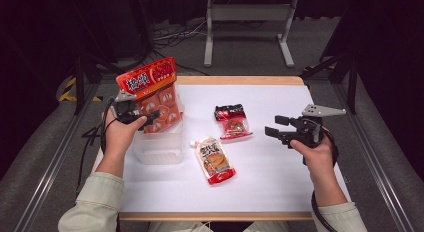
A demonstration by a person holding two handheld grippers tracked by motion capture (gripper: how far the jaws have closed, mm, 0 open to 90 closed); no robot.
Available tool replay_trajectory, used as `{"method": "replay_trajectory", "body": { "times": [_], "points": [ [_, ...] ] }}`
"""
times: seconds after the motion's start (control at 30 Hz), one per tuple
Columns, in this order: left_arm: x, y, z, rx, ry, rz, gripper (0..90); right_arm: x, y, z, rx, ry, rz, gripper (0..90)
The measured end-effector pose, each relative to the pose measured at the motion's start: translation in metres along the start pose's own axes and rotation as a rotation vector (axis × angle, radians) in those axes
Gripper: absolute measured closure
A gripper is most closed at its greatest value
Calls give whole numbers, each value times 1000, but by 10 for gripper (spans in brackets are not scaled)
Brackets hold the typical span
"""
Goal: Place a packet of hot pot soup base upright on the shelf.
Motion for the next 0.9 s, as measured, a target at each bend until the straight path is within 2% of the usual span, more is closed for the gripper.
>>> {"method": "replay_trajectory", "body": {
  "times": [0.07,0.2,0.33,0.47,0.5,0.67,0.9],
  "points": [
    [-4,7,-1,-26,2,-33,128,-1,0,0,1,-1,-3,310],
    [-12,22,-6,-65,-20,-58,95,-2,0,0,-1,3,-8,307],
    [-18,43,-17,-124,-28,-59,74,-3,2,-3,-7,3,-17,304],
    [-20,53,-26,-163,-26,-60,66,-5,5,-5,-12,-2,-26,302],
    [-21,55,-29,-142,-35,-66,66,-5,5,-5,-11,-3,-28,301],
    [-25,61,-35,-133,-40,-85,56,-6,8,-6,-13,-1,-35,301],
    [-27,69,-44,-98,-52,-83,59,-7,2,-5,-4,1,-33,301]
  ]
}}
Point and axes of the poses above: each handheld gripper's, and its own axes: y roughly backward along the jaws, z roughly out of its top, x roughly to its left, the point moved 8 cm from there along -y, roughly forward along the jaws, and after that the axes turned 11 degrees about x, right-handed, at the moved point
